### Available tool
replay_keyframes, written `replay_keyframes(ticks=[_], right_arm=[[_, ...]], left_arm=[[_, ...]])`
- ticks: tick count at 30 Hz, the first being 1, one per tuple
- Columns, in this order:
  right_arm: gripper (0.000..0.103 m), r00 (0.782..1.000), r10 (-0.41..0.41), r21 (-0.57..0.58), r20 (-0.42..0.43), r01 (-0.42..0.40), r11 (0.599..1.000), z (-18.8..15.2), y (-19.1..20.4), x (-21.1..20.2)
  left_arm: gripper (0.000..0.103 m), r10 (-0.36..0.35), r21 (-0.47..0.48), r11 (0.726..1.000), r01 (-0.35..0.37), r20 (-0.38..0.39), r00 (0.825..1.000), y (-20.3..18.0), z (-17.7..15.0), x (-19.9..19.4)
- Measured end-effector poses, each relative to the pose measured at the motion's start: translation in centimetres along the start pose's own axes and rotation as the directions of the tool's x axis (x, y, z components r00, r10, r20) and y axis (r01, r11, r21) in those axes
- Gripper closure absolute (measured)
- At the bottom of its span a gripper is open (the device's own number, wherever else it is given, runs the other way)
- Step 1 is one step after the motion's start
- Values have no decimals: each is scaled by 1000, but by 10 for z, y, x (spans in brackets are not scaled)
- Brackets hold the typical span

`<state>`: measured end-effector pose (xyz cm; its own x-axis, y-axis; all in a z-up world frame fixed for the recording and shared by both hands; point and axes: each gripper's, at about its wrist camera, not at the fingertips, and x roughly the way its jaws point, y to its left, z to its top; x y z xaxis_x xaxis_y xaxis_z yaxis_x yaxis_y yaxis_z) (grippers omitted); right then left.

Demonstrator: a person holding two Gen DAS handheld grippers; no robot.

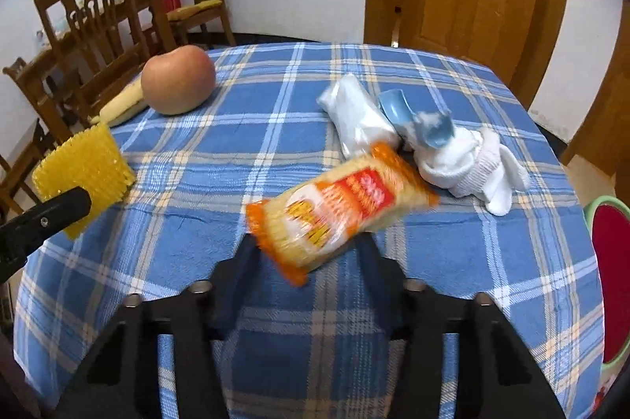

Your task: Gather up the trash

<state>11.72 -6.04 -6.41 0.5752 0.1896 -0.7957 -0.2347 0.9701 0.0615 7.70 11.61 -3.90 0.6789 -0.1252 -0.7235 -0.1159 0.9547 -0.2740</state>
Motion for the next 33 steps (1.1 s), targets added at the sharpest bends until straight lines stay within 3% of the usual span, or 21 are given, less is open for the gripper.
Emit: replay_keyframes(ticks=[6, 12, 17, 20, 22, 24, 26, 31, 33], right_arm=[[69, 998, 57, 57, -10, -56, 997, -5, -16, -8], [79, 999, 32, 74, -14, -31, 997, -21, -35, -23], [79, 1000, -25, 118, -12, 26, 993, -36, -62, -37], [76, 1000, -29, 174, -6, 30, 984, -39, -77, -45], [63, 1000, -20, 208, 6, 18, 978, -38, -83, -50], [57, 1000, 3, 235, 23, -8, 972, -35, -85, -54], [56, 999, 17, 241, 36, -25, 970, -29, -80, -54], [40, 999, 28, 241, 33, -35, 970, -15, -58, -41], [39, 999, 27, 241, 28, -33, 970, -11, -53, -35]], left_arm=[[90, -2, 8, 1000, 2, 8, 1000, -4, 0, -6], [90, -8, 14, 1000, 8, 9, 1000, -9, 1, -8], [90, -17, 23, 1000, 17, 6, 1000, -14, 0, -7], [90, -25, 24, 999, 25, 4, 1000, -18, -1, -6], [90, -32, 27, 999, 32, 3, 999, -21, -1, -6], [90, -36, 35, 999, 36, 4, 999, -24, -2, -7], [90, -38, 40, 999, 38, 5, 999, -26, -2, -7], [90, -39, 41, 998, 39, 1, 999, -26, -3, -6], [90, -39, 39, 998, 39, -1, 999, -25, -3, -6]])
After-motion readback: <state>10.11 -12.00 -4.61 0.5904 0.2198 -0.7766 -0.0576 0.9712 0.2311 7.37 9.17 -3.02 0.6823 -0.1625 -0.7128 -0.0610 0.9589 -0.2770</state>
